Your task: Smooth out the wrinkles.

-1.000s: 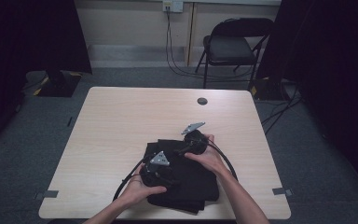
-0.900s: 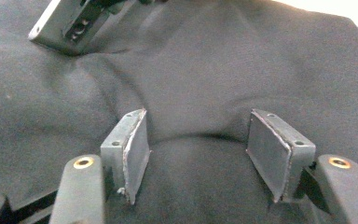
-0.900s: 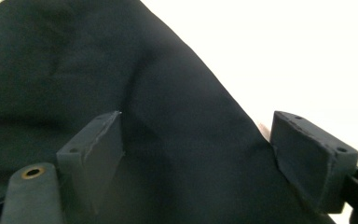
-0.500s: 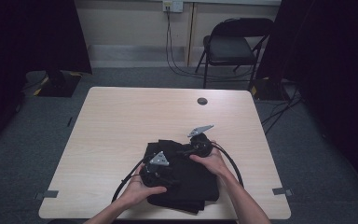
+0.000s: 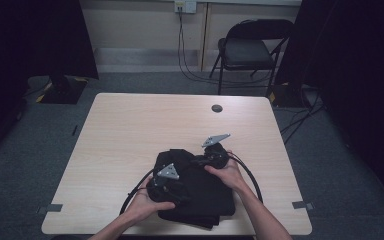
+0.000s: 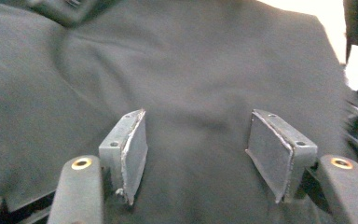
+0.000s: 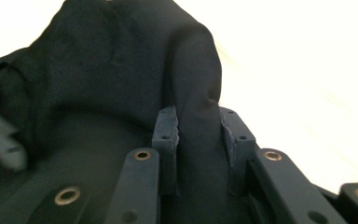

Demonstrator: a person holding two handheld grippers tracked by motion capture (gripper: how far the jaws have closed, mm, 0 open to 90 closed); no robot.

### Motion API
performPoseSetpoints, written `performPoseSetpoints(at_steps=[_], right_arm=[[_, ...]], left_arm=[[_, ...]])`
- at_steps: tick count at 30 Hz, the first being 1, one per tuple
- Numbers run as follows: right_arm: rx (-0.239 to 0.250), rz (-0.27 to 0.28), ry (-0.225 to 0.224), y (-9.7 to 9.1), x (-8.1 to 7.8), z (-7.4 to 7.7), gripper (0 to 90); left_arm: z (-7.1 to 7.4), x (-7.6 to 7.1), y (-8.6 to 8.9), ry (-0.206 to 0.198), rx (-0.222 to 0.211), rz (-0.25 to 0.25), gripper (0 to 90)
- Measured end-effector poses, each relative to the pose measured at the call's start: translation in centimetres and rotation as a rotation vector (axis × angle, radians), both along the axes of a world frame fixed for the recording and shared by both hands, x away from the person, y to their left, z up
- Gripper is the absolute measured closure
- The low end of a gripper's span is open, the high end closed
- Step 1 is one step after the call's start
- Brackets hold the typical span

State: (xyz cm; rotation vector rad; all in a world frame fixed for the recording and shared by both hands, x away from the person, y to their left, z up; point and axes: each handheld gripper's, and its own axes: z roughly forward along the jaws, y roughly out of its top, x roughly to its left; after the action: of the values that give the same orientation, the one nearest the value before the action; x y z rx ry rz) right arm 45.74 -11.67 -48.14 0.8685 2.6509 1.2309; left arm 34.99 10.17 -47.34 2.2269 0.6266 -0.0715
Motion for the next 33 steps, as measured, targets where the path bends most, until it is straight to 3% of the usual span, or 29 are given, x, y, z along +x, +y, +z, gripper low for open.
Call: performPoseSetpoints(at_steps=[1,3,4,6,10,14,17,20,23,26,27,29,33], right_arm=[[0.003,-0.002,0.000,0.0,0.1,0.0,71.0],[0.010,-0.009,-0.001,0.0,0.1,0.0,71.1],[0.015,-0.012,0.001,0.0,0.1,0.0,71.1],[0.022,-0.013,0.003,0.0,0.2,0.1,71.2],[0.021,-0.007,-0.003,0.2,0.2,0.4,71.3],[0.021,-0.021,-0.013,0.4,0.4,0.7,71.6],[0.032,-0.040,-0.013,0.3,0.9,0.8,72.3],[0.033,-0.052,-0.018,0.3,1.1,0.9,72.7],[0.080,-0.063,-0.032,-0.1,1.2,2.0,73.5],[0.094,-0.051,-0.055,-0.2,0.8,3.0,73.6],[0.094,-0.031,-0.076,-0.2,0.1,3.9,73.7],[0.096,-0.021,-0.087,-0.2,-0.3,4.3,73.8],[0.123,0.023,-0.128,-0.6,-2.7,5.7,73.9]], left_arm=[[0.1,-0.4,0.2,0.016,-0.001,-0.030,34.9],[0.5,-1.4,0.6,-0.019,0.018,-0.048,33.8],[0.6,-1.7,0.9,-0.012,0.014,-0.059,33.8],[0.8,-2.5,1.3,-0.018,-0.009,-0.054,33.5],[1.0,-3.3,1.8,-0.046,-0.008,-0.072,33.5],[0.6,-2.7,1.9,-0.055,0.006,-0.065,35.7],[-0.1,-2.4,1.0,-0.123,0.070,-0.077,36.9],[-0.6,-1.9,0.4,-0.132,0.061,-0.051,39.5],[-1.0,-1.0,0.0,-0.135,0.045,-0.033,40.2],[-1.1,-1.0,-0.1,-0.143,0.038,-0.026,40.3],[-1.1,-1.1,-0.1,-0.158,0.052,-0.027,40.3],[-1.1,-1.2,-0.2,-0.160,0.053,-0.022,40.4],[-1.2,-1.2,-0.2,-0.180,0.046,-0.014,40.3]])
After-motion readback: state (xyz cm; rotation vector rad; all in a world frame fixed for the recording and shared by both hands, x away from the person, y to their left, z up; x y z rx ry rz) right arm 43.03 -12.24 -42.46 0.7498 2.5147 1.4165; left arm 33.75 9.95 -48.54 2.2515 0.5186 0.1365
